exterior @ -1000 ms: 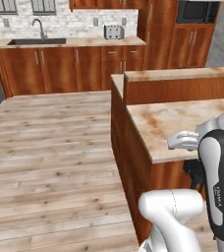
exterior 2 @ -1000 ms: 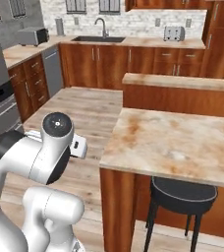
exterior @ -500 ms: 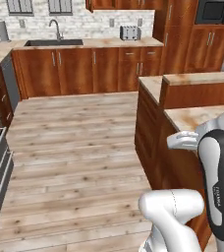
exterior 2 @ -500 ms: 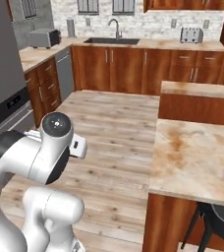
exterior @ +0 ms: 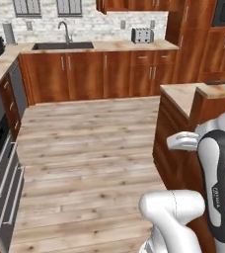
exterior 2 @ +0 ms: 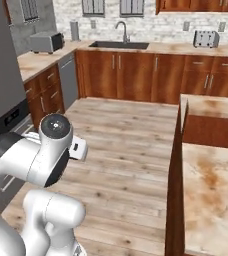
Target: Get the candle and the wine from the cabinet and move them to the dining counter.
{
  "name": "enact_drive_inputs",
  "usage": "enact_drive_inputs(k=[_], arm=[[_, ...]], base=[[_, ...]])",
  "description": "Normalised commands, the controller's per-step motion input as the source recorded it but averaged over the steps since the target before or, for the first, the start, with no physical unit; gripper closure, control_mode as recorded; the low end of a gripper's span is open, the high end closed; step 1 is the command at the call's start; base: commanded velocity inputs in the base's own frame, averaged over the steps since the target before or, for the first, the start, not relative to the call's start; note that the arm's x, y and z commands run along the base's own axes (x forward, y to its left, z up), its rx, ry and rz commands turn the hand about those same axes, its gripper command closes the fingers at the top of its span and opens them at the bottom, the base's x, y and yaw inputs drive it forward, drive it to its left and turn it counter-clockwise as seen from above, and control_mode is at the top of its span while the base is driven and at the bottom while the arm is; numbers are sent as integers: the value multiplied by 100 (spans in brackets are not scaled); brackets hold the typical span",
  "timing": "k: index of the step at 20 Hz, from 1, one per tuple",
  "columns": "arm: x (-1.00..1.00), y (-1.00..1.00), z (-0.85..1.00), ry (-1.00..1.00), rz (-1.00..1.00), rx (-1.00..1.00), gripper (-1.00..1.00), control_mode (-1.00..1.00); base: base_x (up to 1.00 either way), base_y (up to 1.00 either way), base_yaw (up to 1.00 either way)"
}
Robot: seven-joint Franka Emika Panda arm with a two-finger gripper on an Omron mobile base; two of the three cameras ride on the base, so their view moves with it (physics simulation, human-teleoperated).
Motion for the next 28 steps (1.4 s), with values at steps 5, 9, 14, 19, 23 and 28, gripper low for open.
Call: enact_drive_inputs(k=[5, 9, 14, 19, 23, 28], arm=[[0, 0, 0, 0, 0, 0, -100, 100], [0, 0, 0, 0, 0, 0, -100, 100], [0, 0, 0, 0, 0, 0, -100, 100], [0, 0, 0, 0, 0, 0, -100, 100], [0, 0, 0, 0, 0, 0, -100, 100], [0, 0, 0, 0, 0, 0, -100, 100]], base=[[94, 2, 0], [94, 0, 0], [94, 0, 0], [94, 0, 0], [94, 0, 0], [93, 0, 0]])
